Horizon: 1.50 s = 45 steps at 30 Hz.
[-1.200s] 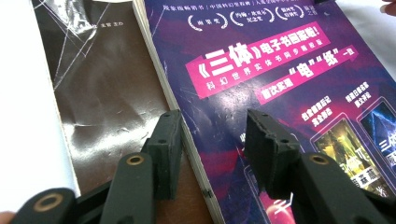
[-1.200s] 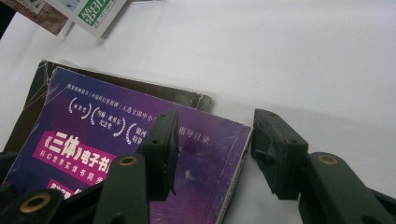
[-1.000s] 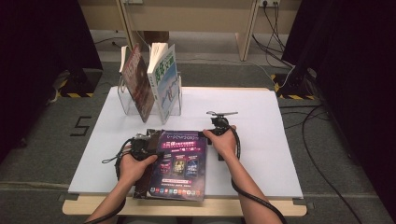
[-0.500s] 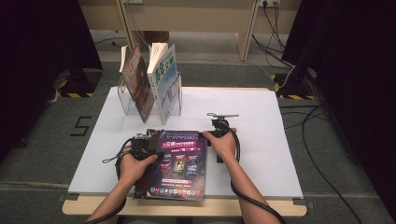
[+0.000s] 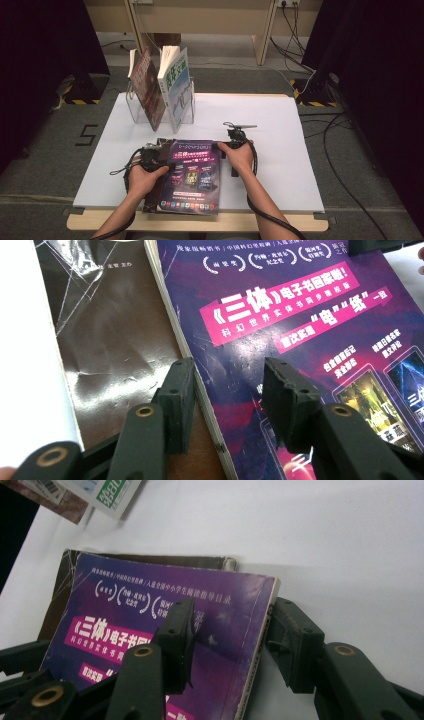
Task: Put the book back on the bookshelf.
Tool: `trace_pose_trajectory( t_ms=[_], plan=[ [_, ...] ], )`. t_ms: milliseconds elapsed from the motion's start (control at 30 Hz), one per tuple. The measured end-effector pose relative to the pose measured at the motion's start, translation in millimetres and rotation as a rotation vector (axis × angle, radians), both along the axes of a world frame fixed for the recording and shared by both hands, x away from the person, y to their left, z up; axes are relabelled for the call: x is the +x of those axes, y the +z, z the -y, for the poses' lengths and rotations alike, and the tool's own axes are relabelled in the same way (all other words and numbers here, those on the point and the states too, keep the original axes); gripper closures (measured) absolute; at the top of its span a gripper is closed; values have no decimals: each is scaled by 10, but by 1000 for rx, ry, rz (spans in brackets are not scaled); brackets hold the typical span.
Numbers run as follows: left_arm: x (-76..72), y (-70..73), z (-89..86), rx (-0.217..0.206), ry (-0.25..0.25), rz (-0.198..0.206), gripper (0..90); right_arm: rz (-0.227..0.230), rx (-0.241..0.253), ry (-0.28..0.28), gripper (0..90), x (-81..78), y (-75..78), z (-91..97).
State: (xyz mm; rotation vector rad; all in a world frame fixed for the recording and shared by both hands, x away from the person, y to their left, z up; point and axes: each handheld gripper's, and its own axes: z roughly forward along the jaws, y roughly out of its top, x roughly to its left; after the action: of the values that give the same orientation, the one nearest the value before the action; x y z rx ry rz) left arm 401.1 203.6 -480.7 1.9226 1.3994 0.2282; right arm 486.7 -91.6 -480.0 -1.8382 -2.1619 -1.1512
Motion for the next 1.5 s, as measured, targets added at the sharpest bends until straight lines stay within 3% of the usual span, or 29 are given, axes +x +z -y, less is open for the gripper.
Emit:
trace_pose_trajectory(
  t_ms=[200,367,400,533,567,667,800,833,867,967,1300,1500],
  plan=[
    [-2,4,3,6,-1,-1,559,-15,-11,28,567,-47,22,-17],
    [0,8,2,10,-3,-4,559,7,-36,71,627,-61,86,-1],
    [1,10,-1,16,-4,-5,559,30,-47,94,667,-68,138,0],
    [-3,12,-7,21,1,-3,560,55,-40,123,716,-87,231,-21],
    [-5,10,-7,21,5,0,560,56,-20,127,730,-97,257,-35],
    [-6,9,-12,21,4,2,562,37,-12,156,737,-110,283,-80],
    [-5,11,-14,22,3,-1,562,35,-33,163,740,-97,267,-97],
    [-4,11,-13,21,3,-1,562,38,-51,176,737,-91,262,-98],
    [-4,13,-12,23,1,-2,562,46,-122,233,720,-78,249,-124],
    [-6,11,-16,24,1,0,563,34,-132,243,725,-70,262,-135],
    [-7,14,-18,25,1,-2,562,15,-35,187,765,-94,276,-87],
    [-1,33,-34,-2,7,-10,550,28,16,159,791,-123,334,-86]
  ],
)
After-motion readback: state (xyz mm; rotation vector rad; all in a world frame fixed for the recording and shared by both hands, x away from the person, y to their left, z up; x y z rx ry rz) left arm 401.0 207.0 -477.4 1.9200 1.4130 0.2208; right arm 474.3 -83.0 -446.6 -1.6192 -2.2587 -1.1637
